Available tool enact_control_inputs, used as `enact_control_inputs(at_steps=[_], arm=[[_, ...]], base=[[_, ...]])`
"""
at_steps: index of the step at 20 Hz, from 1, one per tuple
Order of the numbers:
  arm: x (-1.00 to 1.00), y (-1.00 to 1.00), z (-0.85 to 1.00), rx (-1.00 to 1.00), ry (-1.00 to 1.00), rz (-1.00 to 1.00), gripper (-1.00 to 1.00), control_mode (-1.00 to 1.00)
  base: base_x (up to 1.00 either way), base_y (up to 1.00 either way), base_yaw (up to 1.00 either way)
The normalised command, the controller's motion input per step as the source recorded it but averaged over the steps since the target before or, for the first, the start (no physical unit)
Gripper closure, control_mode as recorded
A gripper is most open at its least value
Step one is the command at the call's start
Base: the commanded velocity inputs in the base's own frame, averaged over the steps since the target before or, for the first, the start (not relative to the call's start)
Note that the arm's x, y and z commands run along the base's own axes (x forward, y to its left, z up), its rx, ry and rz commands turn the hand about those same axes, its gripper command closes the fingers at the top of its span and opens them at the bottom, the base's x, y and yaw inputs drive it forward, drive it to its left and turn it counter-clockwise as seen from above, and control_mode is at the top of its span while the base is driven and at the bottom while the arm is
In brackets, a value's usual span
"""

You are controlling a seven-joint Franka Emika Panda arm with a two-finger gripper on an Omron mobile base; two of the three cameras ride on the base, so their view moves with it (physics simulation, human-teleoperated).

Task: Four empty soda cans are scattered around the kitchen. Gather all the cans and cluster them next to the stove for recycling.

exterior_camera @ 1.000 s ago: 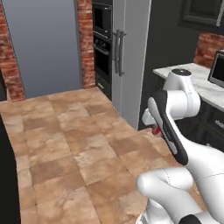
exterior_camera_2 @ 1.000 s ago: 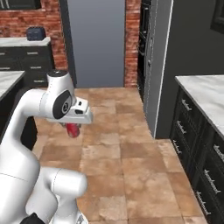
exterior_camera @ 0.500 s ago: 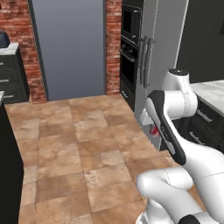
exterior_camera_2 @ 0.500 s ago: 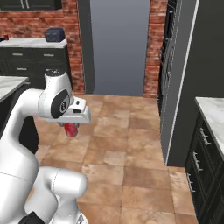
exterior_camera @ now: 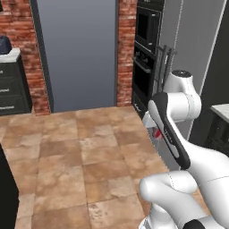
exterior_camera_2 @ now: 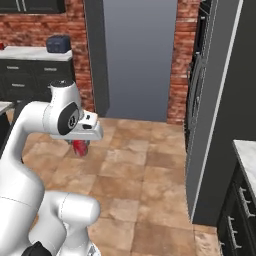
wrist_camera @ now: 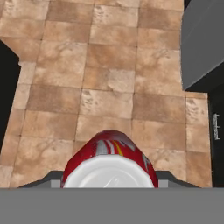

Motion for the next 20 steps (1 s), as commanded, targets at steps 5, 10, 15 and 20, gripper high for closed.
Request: enact_control_inputs(at_steps=[5, 10, 15, 20], arm=[[0.0, 0.0, 0.0, 0.0, 0.0, 0.0, 1.0, 1.0], [0.0, 0.0, 0.0, 0.0, 0.0, 0.0, 1.0, 1.0], [0.0, 0.0, 0.0, 0.0, 0.0, 0.0, 1.0, 1.0], [0.0, 0.0, 0.0, 0.0, 0.0, 0.0, 1.0, 1.0]], base=[[1.0, -0.06, 0.11], [1.0, 0.0, 0.09], [1.0, 0.0, 0.12], [1.0, 0.0, 0.18]])
